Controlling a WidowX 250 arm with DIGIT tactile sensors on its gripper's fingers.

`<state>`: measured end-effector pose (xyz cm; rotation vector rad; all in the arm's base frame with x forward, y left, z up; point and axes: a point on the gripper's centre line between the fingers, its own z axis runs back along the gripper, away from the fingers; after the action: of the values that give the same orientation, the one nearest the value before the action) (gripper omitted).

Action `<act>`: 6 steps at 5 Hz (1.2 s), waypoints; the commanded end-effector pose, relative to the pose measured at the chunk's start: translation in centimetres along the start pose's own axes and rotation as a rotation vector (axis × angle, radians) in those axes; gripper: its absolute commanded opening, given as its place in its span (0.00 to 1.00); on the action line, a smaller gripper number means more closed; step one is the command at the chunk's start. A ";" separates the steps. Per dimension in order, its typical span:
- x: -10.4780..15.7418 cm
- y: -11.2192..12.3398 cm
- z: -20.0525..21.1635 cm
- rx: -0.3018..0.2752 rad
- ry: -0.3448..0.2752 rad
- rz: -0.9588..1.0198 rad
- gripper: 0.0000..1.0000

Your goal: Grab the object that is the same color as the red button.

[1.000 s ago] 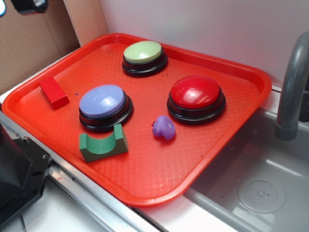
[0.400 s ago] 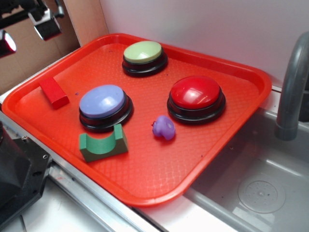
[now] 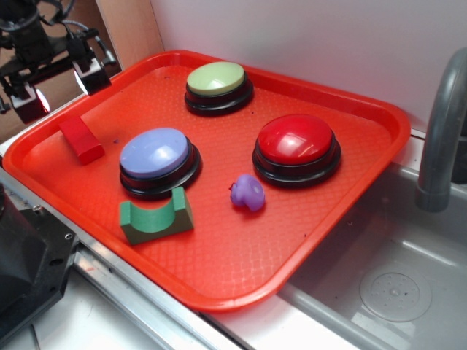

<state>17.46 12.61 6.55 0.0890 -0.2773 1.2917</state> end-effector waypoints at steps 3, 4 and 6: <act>0.0 1.2 -4.7 -0.073 0.013 0.018 1.00; -0.3 1.0 -4.7 -0.055 -0.021 0.026 0.03; -0.6 0.6 -4.2 -0.035 -0.020 0.023 0.00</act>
<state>17.70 12.78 1.45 0.0727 -0.2772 1.3081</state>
